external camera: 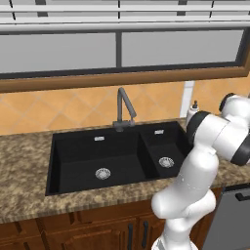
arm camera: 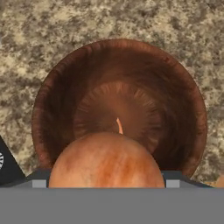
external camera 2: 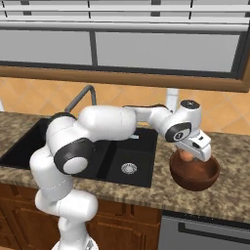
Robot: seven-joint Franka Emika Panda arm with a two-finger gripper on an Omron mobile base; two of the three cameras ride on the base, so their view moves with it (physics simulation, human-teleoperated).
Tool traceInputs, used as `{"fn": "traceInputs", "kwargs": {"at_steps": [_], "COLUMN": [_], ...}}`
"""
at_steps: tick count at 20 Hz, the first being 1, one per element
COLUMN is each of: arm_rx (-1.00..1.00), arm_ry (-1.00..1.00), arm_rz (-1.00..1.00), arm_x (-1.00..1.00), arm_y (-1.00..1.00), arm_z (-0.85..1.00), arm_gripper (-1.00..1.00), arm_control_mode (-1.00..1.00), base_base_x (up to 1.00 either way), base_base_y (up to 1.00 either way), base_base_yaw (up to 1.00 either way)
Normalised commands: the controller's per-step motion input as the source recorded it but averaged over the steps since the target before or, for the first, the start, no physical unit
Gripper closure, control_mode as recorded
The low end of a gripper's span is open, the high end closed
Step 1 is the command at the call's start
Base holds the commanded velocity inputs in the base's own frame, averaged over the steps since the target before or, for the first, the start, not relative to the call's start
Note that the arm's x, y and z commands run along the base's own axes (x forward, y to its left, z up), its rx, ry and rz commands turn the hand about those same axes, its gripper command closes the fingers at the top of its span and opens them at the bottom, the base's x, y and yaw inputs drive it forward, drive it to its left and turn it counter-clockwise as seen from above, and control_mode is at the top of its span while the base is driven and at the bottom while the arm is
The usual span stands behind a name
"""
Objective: Pick the onion from the sink and place it in the bowl. Then pick the bowl and place it in the microwave. Then close the microwave door and press the start button.
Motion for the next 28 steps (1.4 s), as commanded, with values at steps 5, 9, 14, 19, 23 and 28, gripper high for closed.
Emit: {"fn": "traceInputs", "kwargs": {"at_steps": [5,9,14,19,23,28], "arm_rx": [0.06,0.05,0.02,0.01,0.00,0.00], "arm_ry": [0.01,0.00,0.03,0.03,0.06,0.06], "arm_rz": [0.00,0.00,0.00,0.00,0.00,0.00], "arm_x": [0.15,0.17,0.27,0.24,0.22,0.11], "arm_y": [-0.19,-0.24,-0.13,-0.07,0.00,0.02], "arm_z": [-0.36,-0.36,-0.44,-0.44,-0.41,-0.52], "arm_gripper": [1.00,1.00,1.00,1.00,1.00,1.00], "arm_control_mode": [-1.00,-1.00,-1.00,-1.00,-1.00,-1.00], "base_base_x": [0.00,0.00,0.00,0.00,0.00,0.00], "base_base_y": [0.00,0.00,0.00,0.00,0.00,0.00], "base_base_yaw": [0.00,0.00,0.00,0.00,0.00,0.00]}}
